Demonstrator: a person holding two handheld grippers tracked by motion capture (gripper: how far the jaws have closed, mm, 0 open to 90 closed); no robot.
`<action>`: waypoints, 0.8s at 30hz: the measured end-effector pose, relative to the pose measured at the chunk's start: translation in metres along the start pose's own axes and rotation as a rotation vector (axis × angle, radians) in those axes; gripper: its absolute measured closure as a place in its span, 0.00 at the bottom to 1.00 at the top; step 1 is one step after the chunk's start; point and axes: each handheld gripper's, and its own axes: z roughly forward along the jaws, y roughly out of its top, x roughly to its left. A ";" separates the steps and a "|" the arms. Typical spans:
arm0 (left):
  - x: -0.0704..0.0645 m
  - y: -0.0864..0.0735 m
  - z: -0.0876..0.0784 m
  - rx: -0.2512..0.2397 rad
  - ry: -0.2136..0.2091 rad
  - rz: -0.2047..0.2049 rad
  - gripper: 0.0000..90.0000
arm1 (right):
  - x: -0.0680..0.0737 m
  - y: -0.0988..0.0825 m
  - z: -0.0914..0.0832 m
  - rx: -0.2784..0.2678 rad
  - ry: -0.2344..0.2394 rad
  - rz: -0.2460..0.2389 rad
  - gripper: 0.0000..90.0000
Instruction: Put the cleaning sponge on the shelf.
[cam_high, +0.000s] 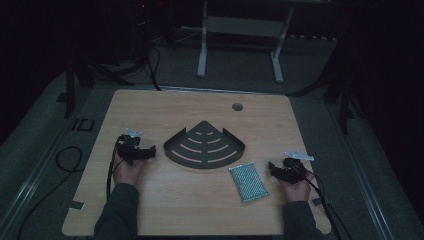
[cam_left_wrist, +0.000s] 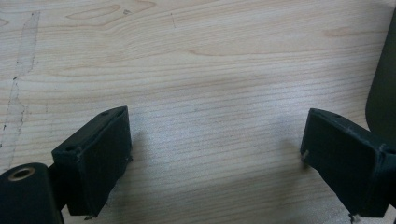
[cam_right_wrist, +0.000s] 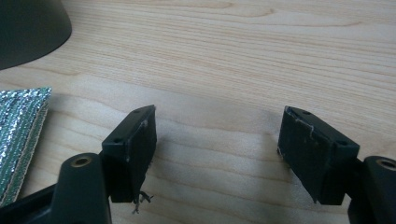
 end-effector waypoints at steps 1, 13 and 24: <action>0.000 0.000 0.000 0.001 0.001 -0.001 0.10 | 0.000 0.000 0.000 0.000 0.003 -0.004 0.30; -0.004 -0.003 -0.002 -0.004 0.015 -0.018 0.10 | 0.006 0.006 -0.021 -0.075 -0.050 -0.060 0.43; -0.004 -0.003 -0.002 -0.004 0.015 -0.018 0.10 | 0.029 0.017 -0.041 -0.109 -0.013 -0.170 0.72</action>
